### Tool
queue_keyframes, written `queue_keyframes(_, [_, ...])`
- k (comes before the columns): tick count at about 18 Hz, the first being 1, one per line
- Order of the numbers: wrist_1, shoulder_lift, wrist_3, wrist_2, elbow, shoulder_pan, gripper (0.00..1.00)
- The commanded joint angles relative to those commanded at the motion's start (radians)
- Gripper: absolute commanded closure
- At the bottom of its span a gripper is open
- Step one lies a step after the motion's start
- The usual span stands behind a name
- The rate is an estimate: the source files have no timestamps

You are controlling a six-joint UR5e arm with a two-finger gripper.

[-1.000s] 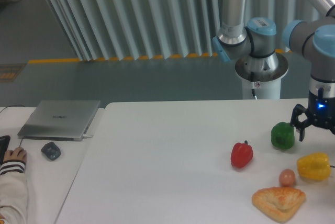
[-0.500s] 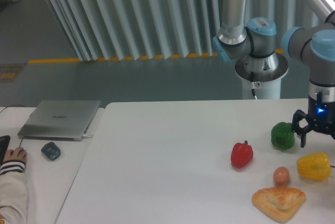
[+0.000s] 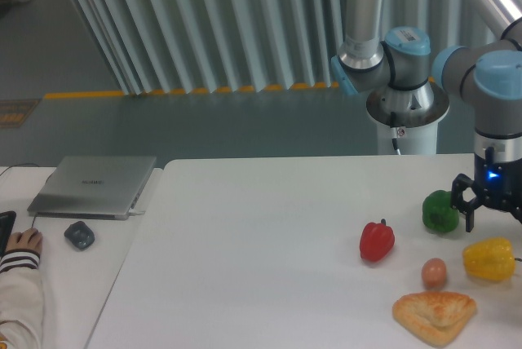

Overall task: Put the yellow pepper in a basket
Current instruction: 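Move the gripper over the yellow bell pepper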

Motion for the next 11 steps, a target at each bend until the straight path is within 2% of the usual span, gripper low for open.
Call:
queue_keyframes(1, [-0.003, -0.002, 0.005, 0.110, -0.011, -0.023, 0.00])
queue_keyframes(2, [-0.006, 0.001, 0.003, 0.152, -0.026, -0.037, 0.00])
queue_keyframes(5, [-0.005, -0.011, -0.005, 0.125, -0.048, -0.048, 0.00])
queue_keyframes(7, [-0.009, -0.022, 0.023, 0.115, -0.029, -0.055, 0.00])
queue_keyframes(9, [-0.021, -0.028, 0.179, 0.110, -0.025, -0.066, 0.00])
queue_keyframes(11, [-0.032, -0.034, 0.270, 0.055, -0.014, -0.065, 0.00])
